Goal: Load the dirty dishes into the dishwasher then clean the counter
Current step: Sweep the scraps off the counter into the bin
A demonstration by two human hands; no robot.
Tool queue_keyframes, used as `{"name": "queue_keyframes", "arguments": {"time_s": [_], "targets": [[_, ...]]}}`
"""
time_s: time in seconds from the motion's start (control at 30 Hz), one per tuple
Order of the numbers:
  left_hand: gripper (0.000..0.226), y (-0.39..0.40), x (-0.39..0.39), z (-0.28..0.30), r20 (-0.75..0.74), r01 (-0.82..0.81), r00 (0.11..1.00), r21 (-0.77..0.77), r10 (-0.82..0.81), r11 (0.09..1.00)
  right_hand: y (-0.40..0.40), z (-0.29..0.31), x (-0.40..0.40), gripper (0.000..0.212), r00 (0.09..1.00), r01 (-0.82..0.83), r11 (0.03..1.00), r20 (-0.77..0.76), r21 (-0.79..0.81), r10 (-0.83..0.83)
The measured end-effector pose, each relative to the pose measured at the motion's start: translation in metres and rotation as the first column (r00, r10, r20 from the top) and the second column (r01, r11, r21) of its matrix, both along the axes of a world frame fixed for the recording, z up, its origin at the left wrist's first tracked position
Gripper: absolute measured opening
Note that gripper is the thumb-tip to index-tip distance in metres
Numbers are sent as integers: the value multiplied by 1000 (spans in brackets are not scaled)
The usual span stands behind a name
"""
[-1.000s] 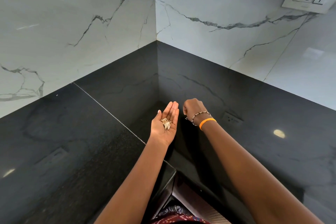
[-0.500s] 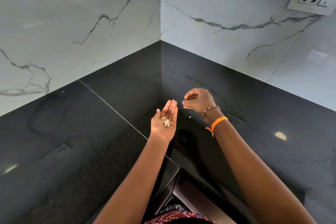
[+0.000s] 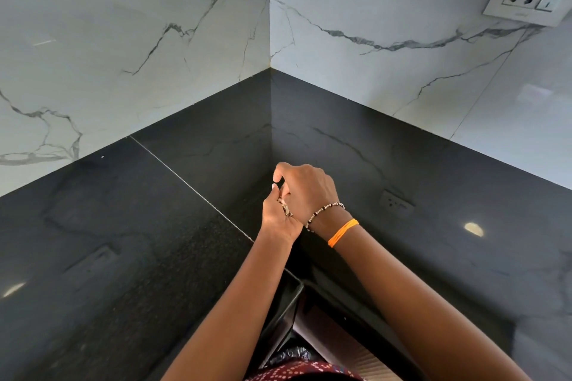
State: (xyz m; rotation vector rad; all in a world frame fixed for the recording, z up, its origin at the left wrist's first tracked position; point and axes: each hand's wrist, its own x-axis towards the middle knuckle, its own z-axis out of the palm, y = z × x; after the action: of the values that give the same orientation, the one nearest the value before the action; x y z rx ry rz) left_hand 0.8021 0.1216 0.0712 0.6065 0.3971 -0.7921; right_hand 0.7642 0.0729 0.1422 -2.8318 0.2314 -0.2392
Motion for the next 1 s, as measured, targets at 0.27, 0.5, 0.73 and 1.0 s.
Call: {"name": "queue_keyframes", "arguments": {"time_s": [0.27,0.5,0.73,1.0], "targets": [[50,-5,-1,1,-56,-118,992,-82,114,990,-15,8,-15,22,999,47,989,7,139,-48],[49,5,3,2,-92,-144,988,-263,124,954,-78,-51,-38,31,868,454,890,-211,-25,-449],[49,11,9,5,-77,-160,986,-261,145,952,-59,-122,-40,93,847,443,894,-299,-59,-439],[49,13,14,4,-71,-184,983,-259,172,948,-56,-119,4,83,917,202,979,-344,-37,-202]]}}
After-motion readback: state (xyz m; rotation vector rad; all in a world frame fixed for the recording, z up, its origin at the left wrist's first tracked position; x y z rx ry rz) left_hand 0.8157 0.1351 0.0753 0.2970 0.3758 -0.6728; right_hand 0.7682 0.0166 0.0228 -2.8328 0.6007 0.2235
